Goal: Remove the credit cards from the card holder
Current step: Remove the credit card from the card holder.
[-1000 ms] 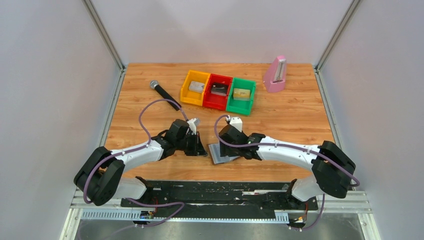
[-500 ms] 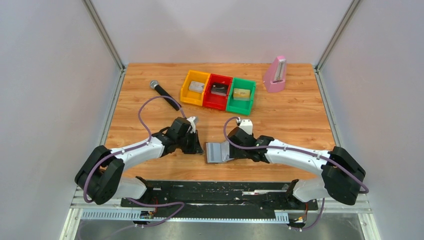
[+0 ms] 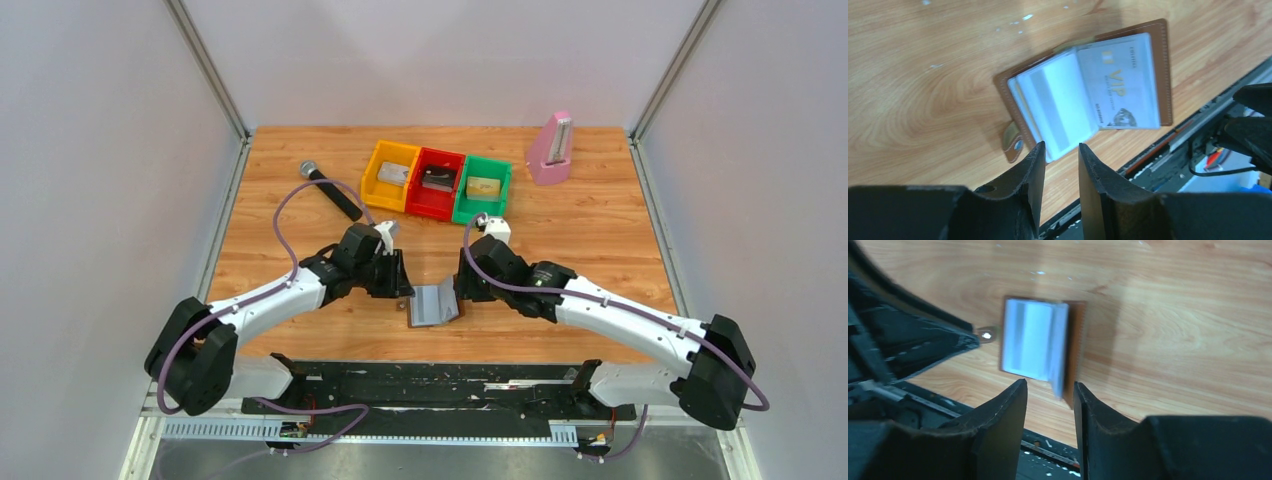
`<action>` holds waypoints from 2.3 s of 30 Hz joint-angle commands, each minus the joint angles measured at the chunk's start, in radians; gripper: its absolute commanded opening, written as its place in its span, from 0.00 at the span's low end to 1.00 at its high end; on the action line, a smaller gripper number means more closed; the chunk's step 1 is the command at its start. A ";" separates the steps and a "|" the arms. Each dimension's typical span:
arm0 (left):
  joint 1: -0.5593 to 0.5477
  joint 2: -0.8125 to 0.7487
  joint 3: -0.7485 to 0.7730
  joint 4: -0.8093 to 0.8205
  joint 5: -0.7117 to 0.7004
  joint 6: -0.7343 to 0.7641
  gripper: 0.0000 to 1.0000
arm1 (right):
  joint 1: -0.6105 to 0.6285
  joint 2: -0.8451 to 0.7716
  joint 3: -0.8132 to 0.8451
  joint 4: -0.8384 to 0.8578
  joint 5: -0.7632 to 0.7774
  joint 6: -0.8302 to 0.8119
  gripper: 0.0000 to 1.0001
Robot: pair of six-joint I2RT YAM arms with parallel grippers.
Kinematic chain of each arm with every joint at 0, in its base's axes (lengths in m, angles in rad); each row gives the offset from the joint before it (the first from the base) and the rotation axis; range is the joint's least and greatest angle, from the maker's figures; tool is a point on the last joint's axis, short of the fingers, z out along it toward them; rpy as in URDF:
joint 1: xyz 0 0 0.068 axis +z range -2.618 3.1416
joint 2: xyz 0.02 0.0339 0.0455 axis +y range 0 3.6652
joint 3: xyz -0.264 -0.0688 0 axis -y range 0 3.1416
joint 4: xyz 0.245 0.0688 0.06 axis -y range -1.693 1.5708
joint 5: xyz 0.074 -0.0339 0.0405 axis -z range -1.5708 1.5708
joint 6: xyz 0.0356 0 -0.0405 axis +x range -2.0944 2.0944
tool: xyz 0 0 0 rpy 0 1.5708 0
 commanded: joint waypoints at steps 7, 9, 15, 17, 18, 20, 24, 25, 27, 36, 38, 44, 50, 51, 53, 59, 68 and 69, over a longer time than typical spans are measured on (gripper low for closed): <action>-0.004 0.137 0.000 0.337 0.247 -0.096 0.27 | -0.003 -0.004 0.053 0.164 -0.146 -0.048 0.38; -0.004 0.149 0.002 0.349 0.245 -0.096 0.27 | -0.003 0.021 0.053 0.173 -0.159 -0.049 0.37; -0.003 0.169 -0.005 0.345 0.217 -0.090 0.27 | -0.011 0.092 0.035 0.228 -0.181 -0.043 0.34; -0.003 0.183 -0.011 0.352 0.214 -0.092 0.27 | -0.017 0.123 0.030 0.244 -0.182 -0.038 0.33; -0.003 0.193 -0.014 0.361 0.213 -0.093 0.27 | -0.021 0.138 0.029 0.247 -0.181 -0.037 0.32; -0.003 0.205 -0.025 0.377 0.216 -0.099 0.27 | -0.025 0.162 0.023 0.250 -0.165 -0.031 0.31; -0.003 0.226 -0.039 0.400 0.212 -0.104 0.26 | -0.051 0.186 -0.011 0.257 -0.144 -0.025 0.30; -0.003 0.229 -0.041 0.403 0.211 -0.104 0.27 | -0.061 0.190 -0.025 0.263 -0.140 -0.022 0.30; -0.003 0.240 -0.046 0.416 0.212 -0.108 0.27 | -0.078 0.202 -0.051 0.277 -0.142 -0.021 0.30; -0.003 0.298 -0.066 0.515 0.229 -0.149 0.33 | -0.087 0.251 -0.136 0.322 -0.121 -0.002 0.27; -0.003 0.308 -0.065 0.531 0.231 -0.156 0.34 | -0.087 0.251 -0.151 0.325 -0.106 0.004 0.27; -0.007 0.331 -0.063 0.574 0.231 -0.174 0.39 | -0.090 0.248 -0.183 0.343 -0.104 0.011 0.27; -0.020 0.354 -0.053 0.585 0.225 -0.182 0.41 | -0.102 0.236 -0.208 0.363 -0.118 0.013 0.26; -0.021 0.364 -0.052 0.590 0.224 -0.184 0.41 | -0.106 0.233 -0.211 0.366 -0.121 0.013 0.26; -0.025 0.378 -0.050 0.599 0.221 -0.187 0.41 | -0.111 0.231 -0.218 0.372 -0.128 0.014 0.26; -0.033 0.418 -0.043 0.623 0.209 -0.200 0.41 | -0.122 0.226 -0.229 0.384 -0.143 0.015 0.26; -0.038 0.429 -0.064 0.707 0.229 -0.250 0.40 | -0.132 0.228 -0.234 0.390 -0.156 0.013 0.25; -0.038 0.429 -0.068 0.714 0.234 -0.255 0.40 | -0.133 0.228 -0.235 0.391 -0.157 0.013 0.25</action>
